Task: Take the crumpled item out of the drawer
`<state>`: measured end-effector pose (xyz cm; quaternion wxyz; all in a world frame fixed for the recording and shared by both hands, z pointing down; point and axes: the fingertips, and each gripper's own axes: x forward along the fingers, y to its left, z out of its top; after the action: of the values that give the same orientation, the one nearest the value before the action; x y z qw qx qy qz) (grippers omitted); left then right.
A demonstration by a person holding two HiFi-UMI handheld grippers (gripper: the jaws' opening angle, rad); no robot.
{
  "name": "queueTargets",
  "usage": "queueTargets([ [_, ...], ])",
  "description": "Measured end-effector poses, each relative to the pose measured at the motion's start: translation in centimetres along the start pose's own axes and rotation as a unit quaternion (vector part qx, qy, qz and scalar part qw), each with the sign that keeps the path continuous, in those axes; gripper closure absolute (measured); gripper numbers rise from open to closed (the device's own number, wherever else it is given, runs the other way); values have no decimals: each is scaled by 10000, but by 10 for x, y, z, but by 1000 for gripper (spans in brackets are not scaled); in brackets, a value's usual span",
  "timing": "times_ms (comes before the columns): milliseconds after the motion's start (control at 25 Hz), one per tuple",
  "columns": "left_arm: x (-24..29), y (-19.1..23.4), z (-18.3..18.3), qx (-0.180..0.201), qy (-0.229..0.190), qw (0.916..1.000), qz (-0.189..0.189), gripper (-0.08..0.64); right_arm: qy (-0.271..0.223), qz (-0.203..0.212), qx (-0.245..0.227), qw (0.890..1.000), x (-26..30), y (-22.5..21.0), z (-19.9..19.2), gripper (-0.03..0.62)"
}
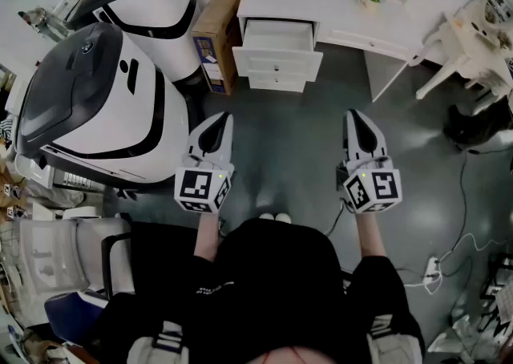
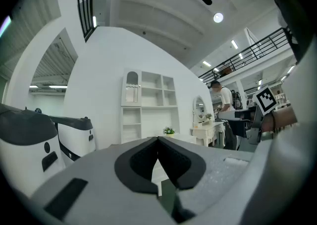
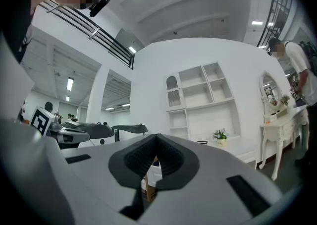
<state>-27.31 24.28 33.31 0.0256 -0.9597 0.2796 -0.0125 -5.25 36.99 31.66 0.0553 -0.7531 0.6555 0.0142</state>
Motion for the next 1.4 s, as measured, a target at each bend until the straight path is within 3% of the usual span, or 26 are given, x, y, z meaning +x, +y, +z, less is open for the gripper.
queueTargets([
  [840, 16, -11, -19, -190, 239, 9989, 365, 563, 125, 310, 211, 9992, 17, -26, -22, 600],
  [1400, 109, 27, -34, -254, 401, 9987, 172, 563, 215, 227, 314, 9990, 105, -65, -40, 600],
])
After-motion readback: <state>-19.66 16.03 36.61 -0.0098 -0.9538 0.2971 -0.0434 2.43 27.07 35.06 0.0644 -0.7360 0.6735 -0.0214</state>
